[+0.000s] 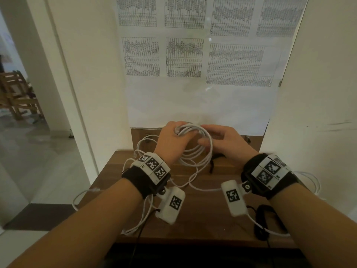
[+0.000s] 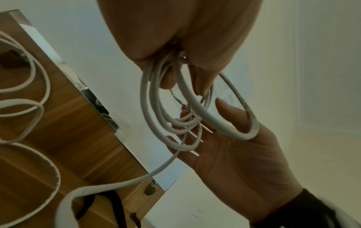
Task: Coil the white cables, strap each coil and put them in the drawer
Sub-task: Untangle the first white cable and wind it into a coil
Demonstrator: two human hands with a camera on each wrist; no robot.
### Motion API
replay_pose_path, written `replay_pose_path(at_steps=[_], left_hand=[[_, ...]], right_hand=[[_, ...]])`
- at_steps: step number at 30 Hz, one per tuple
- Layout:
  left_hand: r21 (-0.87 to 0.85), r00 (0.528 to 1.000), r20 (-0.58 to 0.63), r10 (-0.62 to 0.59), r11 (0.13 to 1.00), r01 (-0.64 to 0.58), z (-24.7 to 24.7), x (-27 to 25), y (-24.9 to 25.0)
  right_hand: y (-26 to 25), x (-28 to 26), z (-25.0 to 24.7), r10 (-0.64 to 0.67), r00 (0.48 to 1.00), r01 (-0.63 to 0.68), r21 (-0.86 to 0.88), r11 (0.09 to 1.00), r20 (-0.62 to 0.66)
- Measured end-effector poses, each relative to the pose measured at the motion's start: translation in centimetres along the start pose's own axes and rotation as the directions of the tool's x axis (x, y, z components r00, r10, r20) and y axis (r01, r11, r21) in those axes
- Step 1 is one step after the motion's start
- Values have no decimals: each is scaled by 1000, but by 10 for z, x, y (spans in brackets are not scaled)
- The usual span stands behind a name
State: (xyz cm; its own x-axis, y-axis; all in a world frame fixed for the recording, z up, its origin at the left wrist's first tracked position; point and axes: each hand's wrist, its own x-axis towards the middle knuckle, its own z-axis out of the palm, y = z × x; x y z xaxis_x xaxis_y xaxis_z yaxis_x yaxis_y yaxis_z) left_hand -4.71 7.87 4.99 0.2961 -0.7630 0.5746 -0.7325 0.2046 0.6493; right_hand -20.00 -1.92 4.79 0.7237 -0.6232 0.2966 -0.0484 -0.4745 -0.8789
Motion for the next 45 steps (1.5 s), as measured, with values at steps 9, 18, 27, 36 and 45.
replay_pose_path(at_steps=[9, 18, 27, 36, 45], left_hand=[[-100, 994, 4, -113, 989, 113, 10, 6, -8], [42, 982, 109, -151, 988, 148, 5, 12, -10], [-148, 935, 257, -245, 946, 289, 0, 1, 0], [-337, 993, 70, -93, 935, 111, 6, -6, 8], [-732, 939, 154, -308, 603, 318, 9, -1, 15]], right_hand=[[-7, 1, 5, 91, 996, -92, 26, 995, 15], [-3, -2, -1, 19, 993, -8, -94, 996, 119], [1, -7, -4, 20, 998, -8, -217, 976, 53], [-2, -5, 5, 90, 993, -98, -92, 991, -82], [3, -4, 11, 70, 998, -69, 85, 994, -8]])
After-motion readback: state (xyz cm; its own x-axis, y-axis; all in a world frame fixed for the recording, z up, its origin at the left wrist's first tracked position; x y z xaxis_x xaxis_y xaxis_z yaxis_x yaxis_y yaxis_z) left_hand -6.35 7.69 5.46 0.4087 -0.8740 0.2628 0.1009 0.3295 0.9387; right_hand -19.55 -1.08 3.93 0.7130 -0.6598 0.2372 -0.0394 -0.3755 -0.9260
